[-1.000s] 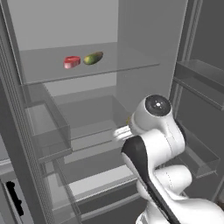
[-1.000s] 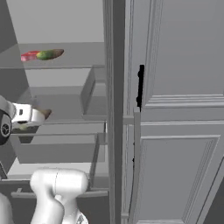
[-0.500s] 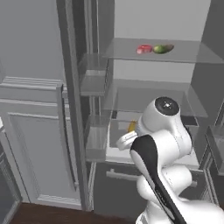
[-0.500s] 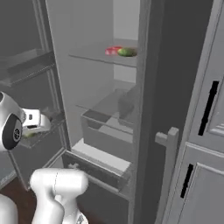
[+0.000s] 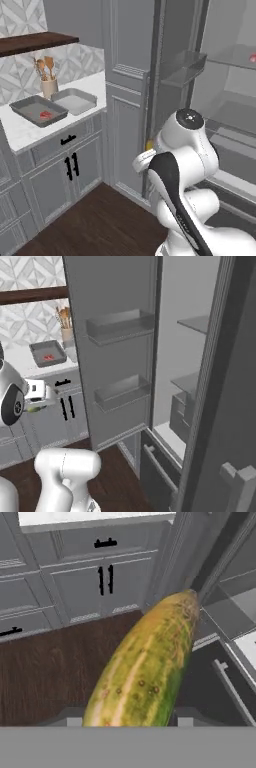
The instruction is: Place one cucumber and one steak in each tupperware on the nearby counter, to pack two identical lunches.
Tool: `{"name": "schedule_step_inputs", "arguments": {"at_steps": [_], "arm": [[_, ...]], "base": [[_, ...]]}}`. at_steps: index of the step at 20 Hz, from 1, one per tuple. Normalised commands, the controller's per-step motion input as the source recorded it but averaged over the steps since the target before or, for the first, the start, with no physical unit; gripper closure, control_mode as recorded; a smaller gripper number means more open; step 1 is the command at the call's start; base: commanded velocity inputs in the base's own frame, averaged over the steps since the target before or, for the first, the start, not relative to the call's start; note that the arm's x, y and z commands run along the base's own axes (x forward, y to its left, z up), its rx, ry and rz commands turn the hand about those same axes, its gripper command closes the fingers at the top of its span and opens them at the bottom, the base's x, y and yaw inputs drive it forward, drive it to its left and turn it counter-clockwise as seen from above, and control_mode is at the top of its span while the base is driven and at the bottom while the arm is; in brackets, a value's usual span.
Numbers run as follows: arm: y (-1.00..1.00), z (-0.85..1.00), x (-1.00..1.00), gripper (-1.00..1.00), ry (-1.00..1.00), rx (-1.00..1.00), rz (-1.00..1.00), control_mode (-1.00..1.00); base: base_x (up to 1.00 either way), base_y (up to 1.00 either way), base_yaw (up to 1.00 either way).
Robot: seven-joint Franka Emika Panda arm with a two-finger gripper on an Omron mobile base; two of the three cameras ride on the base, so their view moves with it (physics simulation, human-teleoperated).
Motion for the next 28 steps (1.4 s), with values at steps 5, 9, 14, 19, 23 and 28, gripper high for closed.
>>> {"name": "schedule_step_inputs", "arguments": {"at_steps": [5, 9, 14, 19, 23, 28], "arm": [[0.0, 0.0, 0.0, 1.0, 0.0, 0.0, 0.0, 1.0], [0.0, 0.0, 0.0, 1.0, 0.0, 0.0, 0.0, 1.0], [0.0, 0.0, 0.0, 1.0, 0.0, 0.0, 0.0, 1.0], [0.0, 0.0, 0.0, 1.0, 0.0, 0.0, 0.0, 1.0], [0.0, 0.0, 0.0, 1.0, 0.0, 0.0, 0.0, 1.0], [0.0, 0.0, 0.0, 1.0, 0.0, 0.0, 0.0, 1.0]], "base": [[0.09, 0.44, 0.82], [0.99, 0.24, 0.24], [1.0, 0.0, -0.1], [1.0, 0.0, -0.24], [1.0, 0.04, -0.25], [1.0, -0.04, -0.22]]}}
